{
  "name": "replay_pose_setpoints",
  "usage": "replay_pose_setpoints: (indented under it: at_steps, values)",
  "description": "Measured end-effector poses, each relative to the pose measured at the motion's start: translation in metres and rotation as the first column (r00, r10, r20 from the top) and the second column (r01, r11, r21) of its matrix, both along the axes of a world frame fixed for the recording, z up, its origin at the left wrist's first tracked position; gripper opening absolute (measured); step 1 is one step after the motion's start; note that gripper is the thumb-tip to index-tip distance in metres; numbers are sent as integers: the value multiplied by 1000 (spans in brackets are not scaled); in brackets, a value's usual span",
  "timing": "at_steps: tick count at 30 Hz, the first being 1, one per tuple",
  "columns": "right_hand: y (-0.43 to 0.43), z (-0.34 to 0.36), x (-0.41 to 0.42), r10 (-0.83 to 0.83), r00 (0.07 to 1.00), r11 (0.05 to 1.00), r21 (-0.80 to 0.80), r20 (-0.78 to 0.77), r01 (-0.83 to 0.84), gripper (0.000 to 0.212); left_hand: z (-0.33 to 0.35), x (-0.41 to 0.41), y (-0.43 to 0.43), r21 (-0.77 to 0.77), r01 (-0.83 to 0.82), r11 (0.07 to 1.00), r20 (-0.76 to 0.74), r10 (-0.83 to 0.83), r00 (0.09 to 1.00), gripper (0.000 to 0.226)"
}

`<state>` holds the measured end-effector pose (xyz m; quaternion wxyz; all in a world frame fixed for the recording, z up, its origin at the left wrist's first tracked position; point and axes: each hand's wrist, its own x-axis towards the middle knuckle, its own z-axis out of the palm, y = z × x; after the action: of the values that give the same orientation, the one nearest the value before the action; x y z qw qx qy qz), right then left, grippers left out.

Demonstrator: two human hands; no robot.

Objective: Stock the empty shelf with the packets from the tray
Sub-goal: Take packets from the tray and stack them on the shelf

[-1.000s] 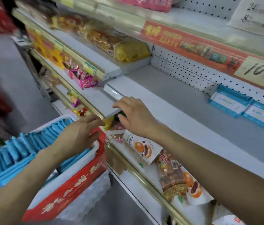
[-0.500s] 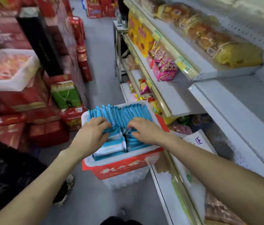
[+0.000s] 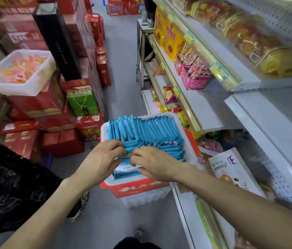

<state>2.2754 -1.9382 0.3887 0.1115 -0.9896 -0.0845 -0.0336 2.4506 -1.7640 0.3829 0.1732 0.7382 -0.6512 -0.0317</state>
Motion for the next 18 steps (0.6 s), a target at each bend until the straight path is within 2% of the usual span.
replay_pose_setpoints:
  at_steps: [2,5,8,10,13,18]
  values:
    - [0,-1,2,-9,999,1000,6,-36,9,18,2,-1,-3,25,2,1000,41,-3,999,28]
    - [2,3,5,5,996,1000,5,-90,-4,28,8,0,-8,85,14,996,26,-17,1000,51]
    - [-4,14,2,-54,994,997,45,-96,58,33,17,4,-16,166,27,986,33,-33,999,62]
    - [-14,25,-4,-120,990,987,99,-80,127,30,22,5,-22,214,47,976,27,-54,998,57]
    - [-32,47,-21,-226,970,950,200,-95,241,28,23,7,-28,288,98,952,-12,-99,995,30]
    - [-62,88,-62,-390,909,827,378,-147,416,26,15,6,-29,361,175,916,-101,-148,984,24]
